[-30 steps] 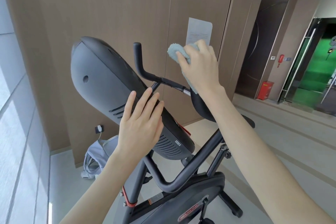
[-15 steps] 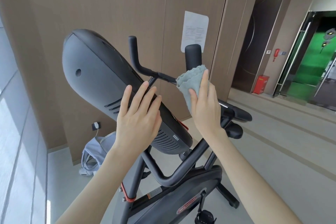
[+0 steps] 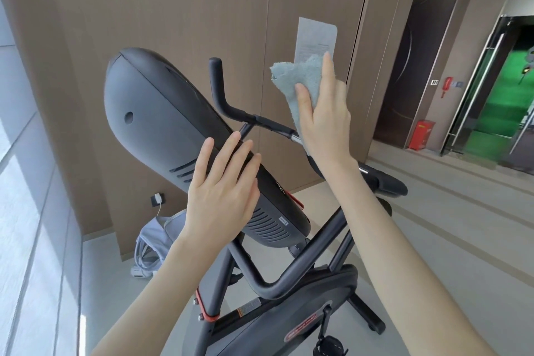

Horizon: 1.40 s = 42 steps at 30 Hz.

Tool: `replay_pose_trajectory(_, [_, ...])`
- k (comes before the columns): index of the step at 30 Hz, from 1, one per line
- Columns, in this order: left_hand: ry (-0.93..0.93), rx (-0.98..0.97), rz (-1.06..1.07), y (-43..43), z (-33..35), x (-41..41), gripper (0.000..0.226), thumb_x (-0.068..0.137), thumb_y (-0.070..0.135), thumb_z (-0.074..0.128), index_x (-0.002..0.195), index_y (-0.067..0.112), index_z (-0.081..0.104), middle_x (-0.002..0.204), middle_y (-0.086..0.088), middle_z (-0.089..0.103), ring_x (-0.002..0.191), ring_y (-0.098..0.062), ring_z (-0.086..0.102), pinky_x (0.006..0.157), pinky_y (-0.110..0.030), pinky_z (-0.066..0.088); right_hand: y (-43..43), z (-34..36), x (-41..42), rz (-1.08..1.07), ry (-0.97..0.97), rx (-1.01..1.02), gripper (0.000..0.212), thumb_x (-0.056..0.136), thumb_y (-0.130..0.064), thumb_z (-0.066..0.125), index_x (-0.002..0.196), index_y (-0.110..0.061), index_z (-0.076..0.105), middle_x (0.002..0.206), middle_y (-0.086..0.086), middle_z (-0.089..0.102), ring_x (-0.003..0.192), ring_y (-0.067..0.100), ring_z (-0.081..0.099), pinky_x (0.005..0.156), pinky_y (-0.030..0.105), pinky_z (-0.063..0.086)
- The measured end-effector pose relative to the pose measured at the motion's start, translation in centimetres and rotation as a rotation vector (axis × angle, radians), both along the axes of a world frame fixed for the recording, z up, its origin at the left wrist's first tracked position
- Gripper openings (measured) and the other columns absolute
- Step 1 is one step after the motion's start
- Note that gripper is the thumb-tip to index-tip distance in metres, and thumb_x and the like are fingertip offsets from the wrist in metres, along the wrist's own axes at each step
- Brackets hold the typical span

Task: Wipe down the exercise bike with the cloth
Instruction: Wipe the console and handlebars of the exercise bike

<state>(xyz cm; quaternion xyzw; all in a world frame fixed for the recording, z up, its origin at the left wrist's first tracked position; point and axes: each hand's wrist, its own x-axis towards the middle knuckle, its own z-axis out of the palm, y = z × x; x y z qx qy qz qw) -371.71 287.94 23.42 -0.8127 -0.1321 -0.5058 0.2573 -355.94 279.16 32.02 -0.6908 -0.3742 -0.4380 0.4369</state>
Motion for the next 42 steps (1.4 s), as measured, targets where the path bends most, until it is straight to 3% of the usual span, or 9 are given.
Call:
replay_pose_trajectory(4, [-0.008, -0.005, -0.003, -0.1, 0.0, 0.0, 0.031, 0.092, 0.02, 0.047, 0.115, 0.011, 0.065, 0.128, -0.009, 0.059, 0.134, -0.029, 0.038, 0.119, -0.047, 0.007, -0.4, -2.0, 0.2, 0.002, 0.093, 0.007, 0.065, 0.096, -0.05, 0.031, 0.147, -0.013, 0.018, 0.114, 0.008, 0.055, 0.09, 0.02, 0.06, 0.07, 0.028, 0.045])
replay_pose_trajectory(10, [0.015, -0.006, 0.002, -0.2, 0.1, -0.2, 0.031, 0.092, 0.021, 0.046, 0.115, 0.011, 0.065, 0.129, -0.01, 0.058, 0.134, -0.03, 0.04, 0.118, -0.047, 0.007, -2.1, -5.2, 0.2, -0.012, 0.117, -0.049, 0.061, 0.097, -0.046, 0.03, 0.144, -0.007, 0.027, 0.126, 0.016, 0.054, 0.104, 0.032, 0.059, 0.078, 0.034, 0.047])
replay_pose_trajectory(15, [0.024, -0.008, -0.005, -0.3, 0.2, -0.5, 0.033, 0.092, 0.02, 0.044, 0.116, 0.01, 0.065, 0.129, -0.01, 0.058, 0.134, -0.03, 0.039, 0.118, -0.048, 0.008, -3.2, -6.8, 0.1, 0.007, 0.123, -0.106, 0.055, 0.099, -0.036, 0.034, 0.142, -0.003, 0.03, 0.12, 0.016, 0.055, 0.107, 0.028, 0.055, 0.08, 0.023, 0.036])
replay_pose_trajectory(18, [0.039, 0.001, -0.019, -0.1, 0.3, -0.6, 0.033, 0.092, 0.02, 0.045, 0.117, 0.011, 0.064, 0.131, -0.01, 0.057, 0.135, -0.03, 0.039, 0.118, -0.048, 0.01, -3.5, -5.5, -0.7, 0.031, 0.13, 0.016, 0.051, 0.099, -0.034, 0.032, 0.138, -0.002, 0.038, 0.117, 0.017, 0.056, 0.106, 0.028, 0.054, 0.084, 0.021, 0.034])
replay_pose_trajectory(21, [0.047, 0.008, -0.014, 0.0, 0.2, -0.6, 0.034, 0.091, 0.02, 0.045, 0.118, 0.011, 0.063, 0.132, -0.009, 0.056, 0.135, -0.029, 0.039, 0.118, -0.048, 0.011, -3.1, -2.3, -1.5, 0.0, 0.011, 0.148, 0.051, 0.098, -0.032, 0.031, 0.138, -0.001, 0.037, 0.122, 0.018, 0.054, 0.109, 0.026, 0.053, 0.088, 0.025, 0.04])
replay_pose_trajectory(27, [0.04, -0.003, -0.025, 0.0, 0.1, -0.5, 0.034, 0.092, 0.02, 0.043, 0.116, 0.011, 0.065, 0.131, -0.009, 0.058, 0.134, -0.029, 0.04, 0.118, -0.048, 0.011, 0.2, 0.6, -1.9, -0.27, -0.1, -0.132, 0.056, 0.098, -0.037, 0.041, 0.146, -0.012, 0.027, 0.14, 0.019, 0.037, 0.113, 0.031, 0.046, 0.085, 0.036, 0.05])
replay_pose_trajectory(31, [0.042, 0.003, -0.02, 0.0, 0.2, -0.6, 0.034, 0.092, 0.02, 0.043, 0.116, 0.011, 0.064, 0.131, -0.01, 0.057, 0.134, -0.03, 0.04, 0.118, -0.047, 0.008, 0.9, -0.8, -1.5, -0.367, -0.089, -0.079, 0.061, 0.093, -0.034, 0.052, 0.145, -0.013, 0.03, 0.131, 0.02, 0.046, 0.097, 0.029, 0.053, 0.066, 0.034, 0.054])
replay_pose_trajectory(34, [0.044, 0.009, -0.018, 0.0, 0.2, -0.6, 0.034, 0.092, 0.02, 0.043, 0.117, 0.011, 0.064, 0.131, -0.01, 0.057, 0.134, -0.03, 0.039, 0.118, -0.047, 0.007, 0.6, -3.0, -1.0, -0.379, -0.11, -0.043, 0.063, 0.094, -0.04, 0.048, 0.145, -0.01, 0.026, 0.124, 0.019, 0.051, 0.091, 0.026, 0.056, 0.061, 0.031, 0.054])
replay_pose_trajectory(42, [0.024, 0.008, -0.023, -0.1, 0.1, -0.4, 0.032, 0.091, 0.019, 0.047, 0.117, 0.011, 0.064, 0.131, -0.009, 0.057, 0.134, -0.03, 0.038, 0.118, -0.048, 0.008, -3.4, -9.7, 1.6, -0.275, -0.215, -0.207, 0.063, 0.098, -0.043, 0.041, 0.14, 0.0, 0.025, 0.116, 0.022, 0.056, 0.097, 0.029, 0.058, 0.076, 0.036, 0.053])
